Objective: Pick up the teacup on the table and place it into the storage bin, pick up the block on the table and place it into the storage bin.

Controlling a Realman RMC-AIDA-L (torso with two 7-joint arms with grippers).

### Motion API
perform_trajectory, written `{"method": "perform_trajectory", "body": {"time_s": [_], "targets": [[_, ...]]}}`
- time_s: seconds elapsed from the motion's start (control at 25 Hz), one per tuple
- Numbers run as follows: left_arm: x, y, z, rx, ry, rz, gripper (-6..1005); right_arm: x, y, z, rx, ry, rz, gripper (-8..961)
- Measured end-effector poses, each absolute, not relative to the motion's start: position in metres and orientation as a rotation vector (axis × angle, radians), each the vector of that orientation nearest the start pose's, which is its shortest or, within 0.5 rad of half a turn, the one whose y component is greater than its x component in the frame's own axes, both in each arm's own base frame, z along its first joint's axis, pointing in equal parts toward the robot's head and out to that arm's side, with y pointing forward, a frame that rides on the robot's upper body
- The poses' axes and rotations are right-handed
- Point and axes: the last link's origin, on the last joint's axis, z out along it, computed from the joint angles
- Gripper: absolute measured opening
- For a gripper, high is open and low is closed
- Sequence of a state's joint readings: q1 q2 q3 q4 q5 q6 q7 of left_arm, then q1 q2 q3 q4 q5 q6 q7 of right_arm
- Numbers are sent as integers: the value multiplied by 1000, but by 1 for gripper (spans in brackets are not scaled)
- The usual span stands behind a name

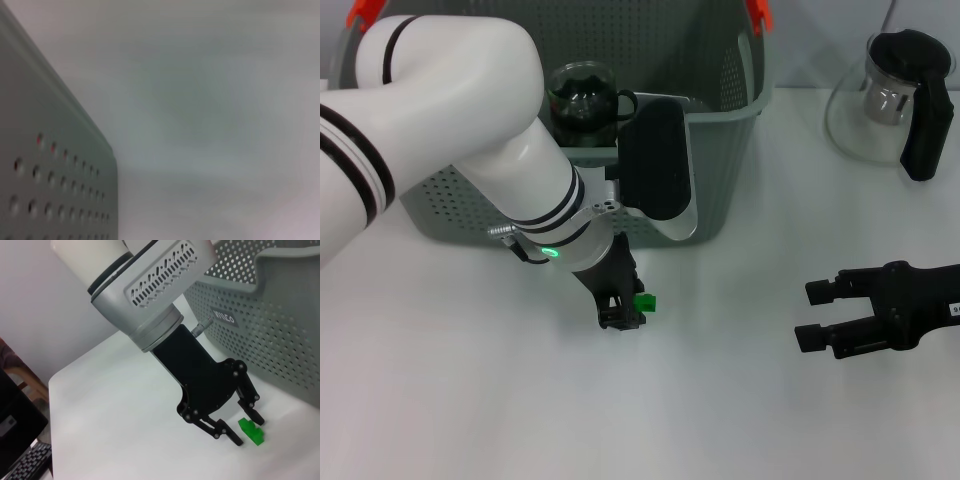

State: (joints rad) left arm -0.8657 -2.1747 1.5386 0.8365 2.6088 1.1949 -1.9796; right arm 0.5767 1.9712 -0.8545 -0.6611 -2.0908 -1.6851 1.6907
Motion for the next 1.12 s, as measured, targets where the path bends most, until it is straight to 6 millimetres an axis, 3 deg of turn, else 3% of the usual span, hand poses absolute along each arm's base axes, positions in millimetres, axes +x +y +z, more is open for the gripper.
{"method": "perform_trajectory", "body": {"time_s": [0.52,0.6,0.88,1.12], "targets": [[-160,376,-106,-2881,-20,708,362,262,324,16,-2963,925,446,907],[-160,377,-106,-2877,-26,710,164,262,324,16,-2964,921,446,907],[-159,375,-104,-2887,-38,717,149,262,324,16,-2966,911,446,906],[-152,368,-92,-2936,-116,659,153,262,324,16,-2968,902,447,906]]}}
